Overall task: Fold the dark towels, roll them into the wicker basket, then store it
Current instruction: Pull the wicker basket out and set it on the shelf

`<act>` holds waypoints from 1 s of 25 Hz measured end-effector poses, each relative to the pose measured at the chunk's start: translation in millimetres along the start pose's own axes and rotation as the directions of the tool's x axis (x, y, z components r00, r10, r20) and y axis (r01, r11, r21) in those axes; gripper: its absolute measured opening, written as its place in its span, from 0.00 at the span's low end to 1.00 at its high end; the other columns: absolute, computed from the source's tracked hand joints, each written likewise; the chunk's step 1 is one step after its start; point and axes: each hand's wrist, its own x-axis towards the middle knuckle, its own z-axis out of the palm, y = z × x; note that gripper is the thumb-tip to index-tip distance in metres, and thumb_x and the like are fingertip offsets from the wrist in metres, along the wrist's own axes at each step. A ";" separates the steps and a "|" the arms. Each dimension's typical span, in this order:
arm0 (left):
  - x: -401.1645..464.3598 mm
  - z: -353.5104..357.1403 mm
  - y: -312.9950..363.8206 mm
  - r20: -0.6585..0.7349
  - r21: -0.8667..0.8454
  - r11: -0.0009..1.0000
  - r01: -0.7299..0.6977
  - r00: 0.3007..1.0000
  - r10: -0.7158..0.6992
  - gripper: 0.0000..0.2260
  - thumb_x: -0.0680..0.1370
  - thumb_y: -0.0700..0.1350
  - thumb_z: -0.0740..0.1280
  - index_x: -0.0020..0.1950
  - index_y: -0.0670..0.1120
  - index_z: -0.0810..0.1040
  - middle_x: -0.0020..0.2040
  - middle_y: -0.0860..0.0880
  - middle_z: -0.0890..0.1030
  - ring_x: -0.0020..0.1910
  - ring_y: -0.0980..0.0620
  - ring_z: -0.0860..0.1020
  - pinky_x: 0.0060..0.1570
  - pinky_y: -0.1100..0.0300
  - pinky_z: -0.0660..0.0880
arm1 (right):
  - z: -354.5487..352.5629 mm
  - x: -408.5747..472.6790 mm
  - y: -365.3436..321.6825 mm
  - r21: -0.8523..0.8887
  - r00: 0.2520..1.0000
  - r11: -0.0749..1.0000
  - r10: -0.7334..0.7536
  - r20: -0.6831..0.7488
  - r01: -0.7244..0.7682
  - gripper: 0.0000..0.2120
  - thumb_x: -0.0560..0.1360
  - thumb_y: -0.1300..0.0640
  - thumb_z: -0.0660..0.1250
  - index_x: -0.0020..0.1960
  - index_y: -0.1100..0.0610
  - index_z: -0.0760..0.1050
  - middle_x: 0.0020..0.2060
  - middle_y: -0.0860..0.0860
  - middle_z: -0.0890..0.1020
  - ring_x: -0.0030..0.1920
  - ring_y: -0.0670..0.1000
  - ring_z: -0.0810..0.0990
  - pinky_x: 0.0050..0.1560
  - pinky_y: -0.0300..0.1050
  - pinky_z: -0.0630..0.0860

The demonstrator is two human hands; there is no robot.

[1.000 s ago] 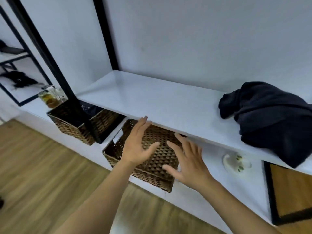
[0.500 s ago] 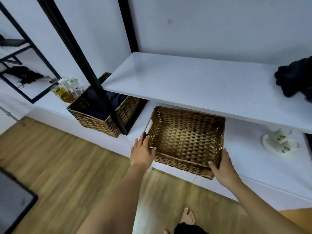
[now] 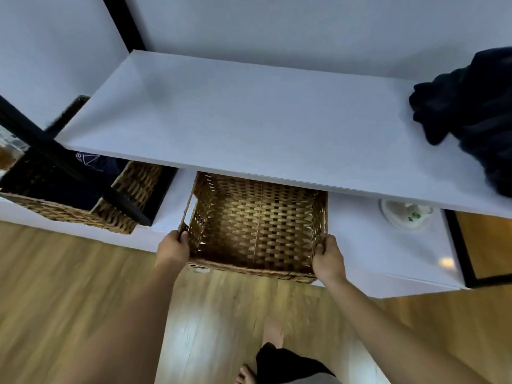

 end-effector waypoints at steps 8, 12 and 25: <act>-11.4 4.3 -8.8 -0.017 -0.089 0.996 -0.026 1.000 0.024 0.12 0.86 0.44 0.57 0.52 0.39 0.76 0.43 0.43 0.76 0.45 0.43 0.73 0.47 0.52 0.68 | 0.2 -25.0 13.3 0.034 0.999 0.999 -0.010 -0.050 0.012 0.17 0.85 0.60 0.52 0.72 0.56 0.68 0.58 0.52 0.78 0.61 0.56 0.77 0.53 0.41 0.72; -35.6 -9.6 -25.0 0.001 -0.092 0.990 -0.105 0.994 0.106 0.11 0.86 0.43 0.57 0.49 0.40 0.76 0.43 0.43 0.77 0.46 0.41 0.75 0.47 0.53 0.68 | 6.6 -64.9 34.6 0.045 0.990 0.999 -0.003 -0.139 0.010 0.15 0.85 0.61 0.55 0.67 0.60 0.74 0.55 0.53 0.80 0.61 0.58 0.78 0.53 0.40 0.69; -138.8 -196.4 -68.0 -0.192 -0.283 0.889 -0.360 0.929 0.316 0.12 0.84 0.45 0.61 0.46 0.42 0.81 0.37 0.44 0.79 0.40 0.42 0.77 0.42 0.52 0.72 | 15.0 -272.7 -0.4 0.386 0.941 0.903 -0.052 -0.334 0.187 0.11 0.77 0.63 0.58 0.40 0.61 0.78 0.35 0.54 0.80 0.37 0.54 0.76 0.37 0.46 0.68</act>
